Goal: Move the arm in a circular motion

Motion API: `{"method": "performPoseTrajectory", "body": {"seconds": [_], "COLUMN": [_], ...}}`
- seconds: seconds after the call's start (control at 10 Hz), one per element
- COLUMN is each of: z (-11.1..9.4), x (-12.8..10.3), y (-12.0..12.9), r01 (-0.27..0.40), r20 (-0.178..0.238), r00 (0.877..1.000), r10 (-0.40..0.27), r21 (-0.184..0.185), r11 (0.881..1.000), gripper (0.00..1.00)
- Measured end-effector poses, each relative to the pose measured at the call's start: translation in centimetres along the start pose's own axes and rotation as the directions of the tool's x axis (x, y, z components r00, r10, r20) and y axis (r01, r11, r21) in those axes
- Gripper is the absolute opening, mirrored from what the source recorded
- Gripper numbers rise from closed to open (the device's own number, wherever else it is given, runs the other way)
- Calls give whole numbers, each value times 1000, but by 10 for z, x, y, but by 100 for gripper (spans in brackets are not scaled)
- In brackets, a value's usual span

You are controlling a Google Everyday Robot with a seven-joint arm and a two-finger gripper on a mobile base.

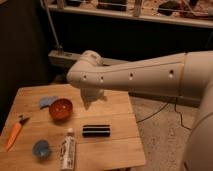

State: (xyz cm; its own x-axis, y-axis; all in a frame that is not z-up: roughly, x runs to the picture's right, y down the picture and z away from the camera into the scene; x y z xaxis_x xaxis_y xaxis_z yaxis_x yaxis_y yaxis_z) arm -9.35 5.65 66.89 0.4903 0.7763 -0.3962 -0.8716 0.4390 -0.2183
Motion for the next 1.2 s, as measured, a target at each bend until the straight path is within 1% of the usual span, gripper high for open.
{"method": "performPoseTrajectory", "body": {"seconds": [0.1,0.2,0.3,0.4,0.5,0.6,0.7,0.8,0.9,1.0,1.1,1.2], "z": [-3,-6,-7,-7,-8,-11,-12,-16,-18,-18,-16,-13], "x": [-18,-46,-71,-98,-136,-167,-181,-202,-213,-212,-204,-191], "y": [24,44,52,51,39,21,9,-16,-47,-74,-101,-127], "r01": [75,140,167,172,153,117,90,37,-26,-85,-147,-208], "r20": [15,38,58,78,109,135,147,168,177,179,174,166], "r00": [997,989,984,982,981,982,983,984,984,983,978,970], "r10": [-75,-140,-168,-175,-161,-132,-109,-64,-8,49,111,175], "r21": [-9,-2,13,39,76,114,131,162,185,199,208,212], "r11": [997,990,986,984,985,987,987,986,982,976,967,955], "gripper": [65,65,65,65,65,65,65,65,65,65,65,65]}}
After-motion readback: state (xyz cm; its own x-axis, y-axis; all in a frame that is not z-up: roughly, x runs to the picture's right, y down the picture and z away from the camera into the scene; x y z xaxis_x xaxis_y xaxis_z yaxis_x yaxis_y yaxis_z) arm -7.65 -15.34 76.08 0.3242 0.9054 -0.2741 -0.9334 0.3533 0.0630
